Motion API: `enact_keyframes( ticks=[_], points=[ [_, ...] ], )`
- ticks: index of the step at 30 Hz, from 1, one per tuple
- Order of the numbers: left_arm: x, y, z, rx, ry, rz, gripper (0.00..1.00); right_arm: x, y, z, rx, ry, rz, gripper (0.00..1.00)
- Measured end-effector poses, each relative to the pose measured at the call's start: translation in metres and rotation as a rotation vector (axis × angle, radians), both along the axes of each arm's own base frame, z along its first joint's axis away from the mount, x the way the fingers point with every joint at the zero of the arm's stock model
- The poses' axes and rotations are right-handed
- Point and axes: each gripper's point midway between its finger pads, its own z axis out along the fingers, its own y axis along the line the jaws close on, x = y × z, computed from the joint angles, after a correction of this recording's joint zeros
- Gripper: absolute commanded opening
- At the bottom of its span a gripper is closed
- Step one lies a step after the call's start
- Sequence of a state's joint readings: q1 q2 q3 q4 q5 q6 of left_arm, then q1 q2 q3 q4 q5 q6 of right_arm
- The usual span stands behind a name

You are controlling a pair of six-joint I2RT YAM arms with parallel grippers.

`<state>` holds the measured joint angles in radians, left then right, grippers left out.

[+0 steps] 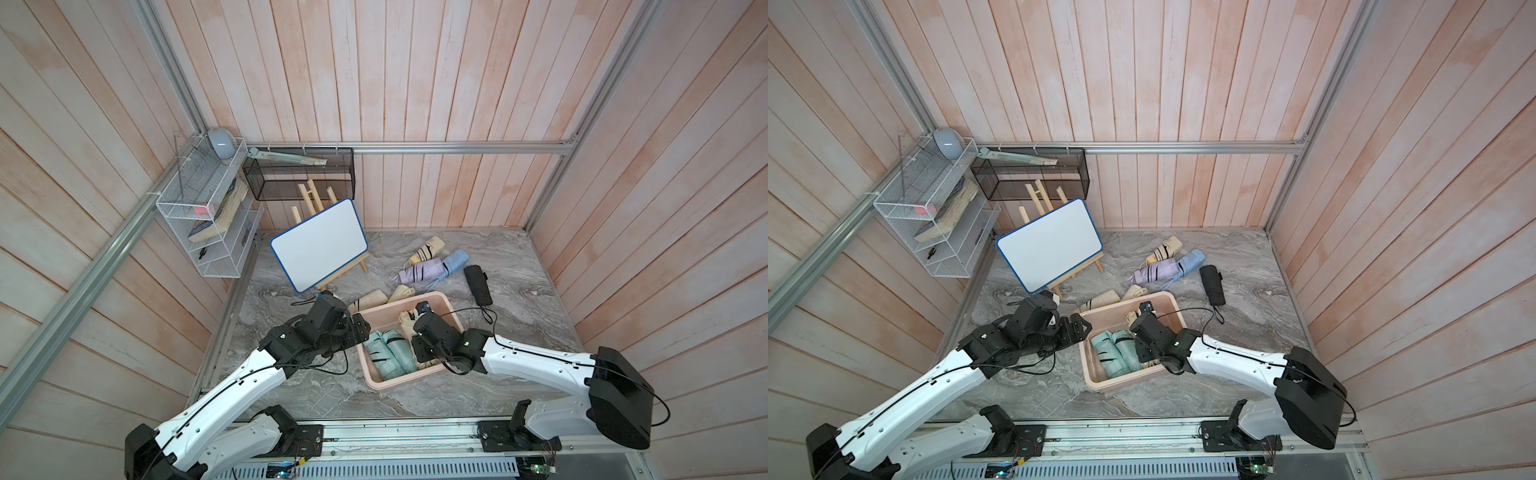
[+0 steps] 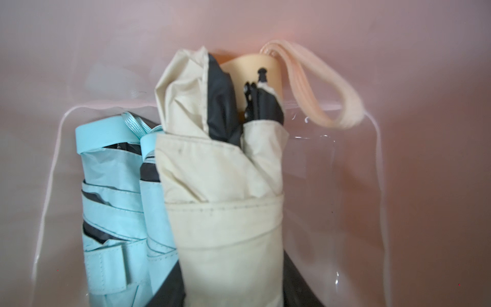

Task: Put the umbrella into the storage box
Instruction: Place the umbrella in the storage box.

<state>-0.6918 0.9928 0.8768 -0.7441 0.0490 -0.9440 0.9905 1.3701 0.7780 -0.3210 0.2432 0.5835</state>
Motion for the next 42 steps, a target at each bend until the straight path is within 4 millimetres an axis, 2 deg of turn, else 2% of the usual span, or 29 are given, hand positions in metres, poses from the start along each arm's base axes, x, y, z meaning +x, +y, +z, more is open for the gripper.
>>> enact_keyframes(
  ticks=[3,6,8,12,14,17,20,22,25,29,32,36,40,42],
  points=[
    [-0.002,-0.003,0.001,-0.023,0.012,-0.01,0.83,0.0,0.001,-0.007,-0.013,0.009,0.002,0.39],
    [-0.003,-0.006,0.002,-0.036,0.019,-0.019,0.83,0.0,0.002,-0.008,-0.017,0.009,0.002,0.43],
    [-0.004,-0.007,0.001,-0.04,0.025,-0.024,0.82,0.0,0.002,-0.009,-0.018,0.01,0.0,0.5],
    [-0.006,-0.008,-0.005,-0.04,0.051,-0.028,0.8,0.001,0.002,-0.011,-0.02,0.013,-0.002,0.71],
    [-0.007,-0.009,-0.009,-0.038,0.068,-0.026,0.79,0.001,0.002,-0.011,-0.018,0.014,-0.006,0.77],
    [-0.007,-0.01,-0.015,-0.038,0.086,-0.021,0.72,0.001,0.002,-0.006,-0.009,0.005,-0.007,0.84],
    [-0.008,-0.011,-0.019,-0.042,0.101,-0.017,0.65,0.001,0.0,0.011,0.02,-0.026,-0.002,0.85],
    [-0.009,-0.012,-0.023,-0.044,0.114,-0.02,0.61,0.001,-0.001,0.025,0.047,-0.052,0.001,0.84],
    [-0.009,-0.013,-0.028,-0.039,0.132,-0.019,0.54,0.0,-0.004,0.044,0.081,-0.085,0.003,0.76],
    [-0.008,-0.016,-0.032,-0.039,0.143,-0.019,0.45,-0.001,-0.008,0.052,0.094,-0.101,0.0,0.65],
    [-0.008,-0.016,-0.034,-0.036,0.15,-0.018,0.37,-0.002,-0.01,0.044,0.077,-0.089,-0.006,0.57],
    [-0.009,-0.015,-0.038,-0.023,0.162,-0.018,0.29,-0.002,-0.016,0.02,0.014,-0.06,-0.023,0.48],
    [-0.01,-0.013,-0.042,-0.007,0.174,-0.02,0.22,-0.001,-0.021,-0.008,-0.064,-0.031,-0.038,0.45],
    [-0.009,-0.014,-0.043,-0.006,0.178,-0.019,0.2,0.001,-0.019,-0.011,-0.073,-0.031,-0.038,0.46]
  ],
)
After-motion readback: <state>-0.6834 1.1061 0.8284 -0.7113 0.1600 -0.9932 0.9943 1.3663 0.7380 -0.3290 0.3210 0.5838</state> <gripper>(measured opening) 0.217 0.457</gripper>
